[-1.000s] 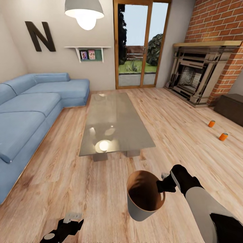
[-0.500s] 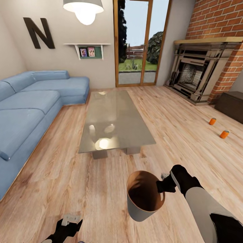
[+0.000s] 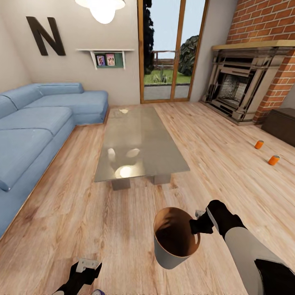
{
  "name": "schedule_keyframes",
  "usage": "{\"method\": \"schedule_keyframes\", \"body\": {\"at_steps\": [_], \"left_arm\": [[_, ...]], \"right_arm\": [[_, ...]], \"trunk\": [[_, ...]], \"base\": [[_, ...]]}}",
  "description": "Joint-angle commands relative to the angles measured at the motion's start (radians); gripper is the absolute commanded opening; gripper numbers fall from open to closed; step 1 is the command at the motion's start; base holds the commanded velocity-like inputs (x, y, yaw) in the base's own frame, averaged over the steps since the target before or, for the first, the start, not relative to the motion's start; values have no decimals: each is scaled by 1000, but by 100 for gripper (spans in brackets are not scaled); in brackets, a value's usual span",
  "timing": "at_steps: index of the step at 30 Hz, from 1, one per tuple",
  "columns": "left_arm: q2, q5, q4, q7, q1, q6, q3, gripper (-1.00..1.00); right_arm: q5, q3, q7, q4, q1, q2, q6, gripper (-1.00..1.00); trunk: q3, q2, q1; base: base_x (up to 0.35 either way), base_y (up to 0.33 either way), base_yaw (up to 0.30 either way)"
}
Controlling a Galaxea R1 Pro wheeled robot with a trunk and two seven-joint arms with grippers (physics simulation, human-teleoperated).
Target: Put the three can of soda from the living room inside the tash can in the kitchen.
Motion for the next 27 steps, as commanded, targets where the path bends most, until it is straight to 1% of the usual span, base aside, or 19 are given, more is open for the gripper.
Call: {"method": "schedule_keyframes", "body": {"at_steps": [1,8,9,10,15,19,27], "left_arm": [[0,0,0,0,0,0,0,100],[0,0,1,0,0,0,0,100],[0,0,30,0,0,-1,-1,100],[0,1,40,0,0,-1,-1,100],[0,1,55,1,0,-2,-1,100],[-1,1,58,0,0,-2,-1,100],[-2,1,58,1,0,-2,0,100]], "right_arm": [[-31,-2,7,0,0,0,6,-100],[-31,-2,7,-7,0,-1,6,-100],[-31,1,7,-60,2,4,6,-100],[-31,2,6,-89,3,5,6,-100],[-30,3,6,-208,8,6,6,-100],[-25,1,8,-248,8,1,6,-100],[-23,1,8,-278,7,-1,6,-100]], "trunk": [[-4,-7,4],[-30,-56,31],[-34,-63,35],[-37,-70,38],[-55,-105,58],[-69,-133,73],[-96,-189,104]], "base": [[0,0,0],[0,0,0],[0,0,0],[0,0,0],[0,0,0],[0,0,0],[0,0,0]]}}
